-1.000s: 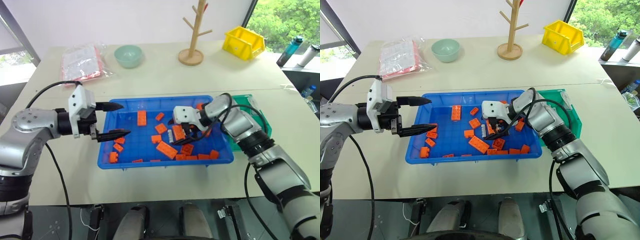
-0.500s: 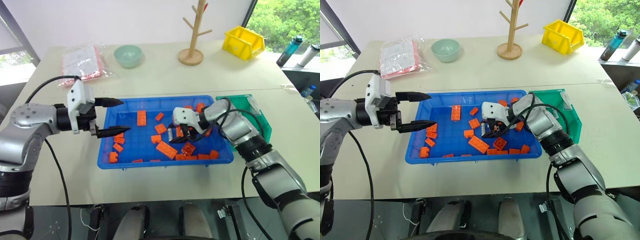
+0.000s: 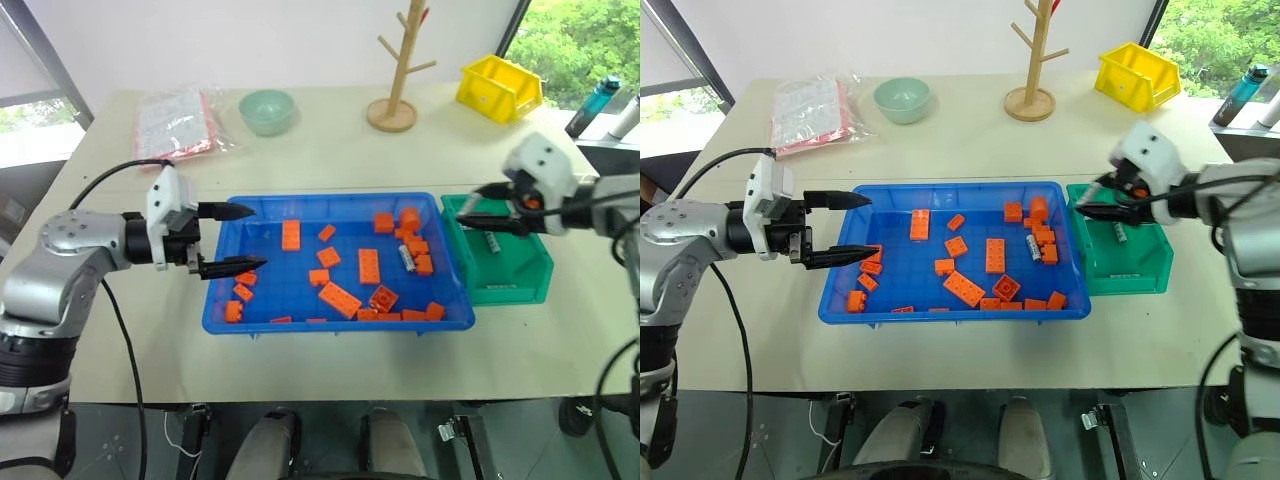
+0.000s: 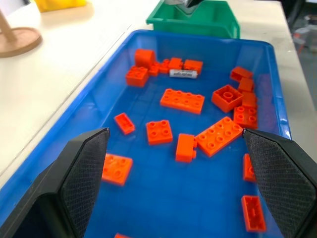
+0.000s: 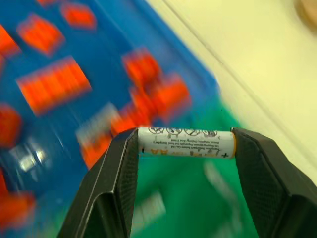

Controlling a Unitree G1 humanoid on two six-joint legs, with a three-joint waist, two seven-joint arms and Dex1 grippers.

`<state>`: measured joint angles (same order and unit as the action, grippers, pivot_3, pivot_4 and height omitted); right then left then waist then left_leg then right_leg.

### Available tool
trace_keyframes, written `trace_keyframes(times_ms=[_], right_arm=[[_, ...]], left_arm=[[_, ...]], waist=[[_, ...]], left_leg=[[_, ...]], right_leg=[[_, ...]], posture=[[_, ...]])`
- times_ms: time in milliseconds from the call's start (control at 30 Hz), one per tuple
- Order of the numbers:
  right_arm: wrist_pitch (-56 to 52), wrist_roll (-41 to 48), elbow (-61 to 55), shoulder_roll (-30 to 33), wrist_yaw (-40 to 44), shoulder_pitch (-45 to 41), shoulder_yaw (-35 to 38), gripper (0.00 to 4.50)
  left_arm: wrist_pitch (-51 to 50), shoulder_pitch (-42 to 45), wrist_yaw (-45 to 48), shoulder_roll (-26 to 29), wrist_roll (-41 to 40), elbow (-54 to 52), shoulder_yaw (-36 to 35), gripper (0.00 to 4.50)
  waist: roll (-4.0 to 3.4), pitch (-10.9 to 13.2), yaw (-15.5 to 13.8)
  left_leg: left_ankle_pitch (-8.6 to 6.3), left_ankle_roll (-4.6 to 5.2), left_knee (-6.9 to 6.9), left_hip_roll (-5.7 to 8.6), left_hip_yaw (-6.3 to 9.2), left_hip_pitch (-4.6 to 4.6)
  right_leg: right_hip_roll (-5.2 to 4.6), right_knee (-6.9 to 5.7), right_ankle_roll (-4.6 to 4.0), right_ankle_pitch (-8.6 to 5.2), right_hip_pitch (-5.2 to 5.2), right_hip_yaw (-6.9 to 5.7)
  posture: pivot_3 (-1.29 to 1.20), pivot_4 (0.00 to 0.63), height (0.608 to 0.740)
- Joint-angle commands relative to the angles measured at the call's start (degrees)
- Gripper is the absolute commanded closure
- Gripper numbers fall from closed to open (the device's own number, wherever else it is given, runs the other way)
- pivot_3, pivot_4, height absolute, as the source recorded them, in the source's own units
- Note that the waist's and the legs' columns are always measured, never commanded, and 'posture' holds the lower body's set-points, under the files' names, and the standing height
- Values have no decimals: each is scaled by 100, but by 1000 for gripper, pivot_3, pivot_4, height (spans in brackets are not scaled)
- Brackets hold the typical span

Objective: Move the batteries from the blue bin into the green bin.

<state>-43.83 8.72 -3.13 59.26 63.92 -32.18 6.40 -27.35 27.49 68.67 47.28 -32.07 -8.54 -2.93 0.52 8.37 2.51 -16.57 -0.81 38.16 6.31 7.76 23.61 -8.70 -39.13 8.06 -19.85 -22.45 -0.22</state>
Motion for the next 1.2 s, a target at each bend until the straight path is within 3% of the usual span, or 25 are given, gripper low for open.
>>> trace_keyframes(times_ms=[33, 100, 167, 200, 367, 633, 900, 1200], right_arm=[[-78, 163, -194, 176, -144, 214, 354, 2276], [-86, 202, -240, 156, -259, 291, 350, 1254], [65, 163, -256, 188, -325, 212, 238, 625], [119, 163, -256, 212, -327, 159, 190, 26], [565, 348, -115, 82, 167, -816, -373, 26], [2360, -69, 756, -564, 1929, -1955, -2144, 26], [4190, -1228, 2790, -1280, 2525, -2594, -3269, 26], [5462, -1981, 4453, -1946, 2215, -3076, -3446, 26]], left_arm=[[176, 233, 101, -52, 78, 94, 50, 0], [210, 331, 133, -110, 106, 168, 115, 0], [225, 385, 159, -139, 122, 202, 140, 0], [231, 396, 168, -145, 126, 210, 143, 0], [269, 387, 218, -139, 150, 223, 118, 0], [237, 331, 163, -107, 155, 93, 53, 0], [92, 0, -2, 30, 23, -349, -158, 0], [-137, -303, -275, 123, -138, -776, -402, 0]], waist=[[0, 0, 16], [-1, 0, 21], [-1, 0, 16], [-1, 0, 10], [-5, 3, 17], [1, 3, 1], [1, 3, 14], [1, 3, 76]], left_leg=[[0, 0, -1, -5, -8, 0], [0, 0, -2, -10, -11, -1], [0, 0, -1, -9, -15, -1], [0, 0, -1, -9, -15, -1], [0, 0, 0, -8, -15, -1], [0, 0, 3, -6, -2, -1], [0, -1, 3, -4, 3, -1], [1, -3, 1, -6, 5, -1]], right_leg=[[1, -2, 0, 0, 0, 0], [4, -3, 0, 0, 0, 0], [3, -3, 0, 0, -1, 0], [3, -3, 0, 0, -1, 0], [2, 2, 0, 0, -5, 1], [3, 2, 0, 0, 1, -1], [4, 1, 0, 0, -5, -2], [7, 1, 0, 0, -5, -3]], posture=[[0, 150, 719], [0, 150, 719], [0, 150, 719], [0, 150, 719], [0, 150, 719], [0, 150, 719], [0, 150, 719], [0, 150, 719]])
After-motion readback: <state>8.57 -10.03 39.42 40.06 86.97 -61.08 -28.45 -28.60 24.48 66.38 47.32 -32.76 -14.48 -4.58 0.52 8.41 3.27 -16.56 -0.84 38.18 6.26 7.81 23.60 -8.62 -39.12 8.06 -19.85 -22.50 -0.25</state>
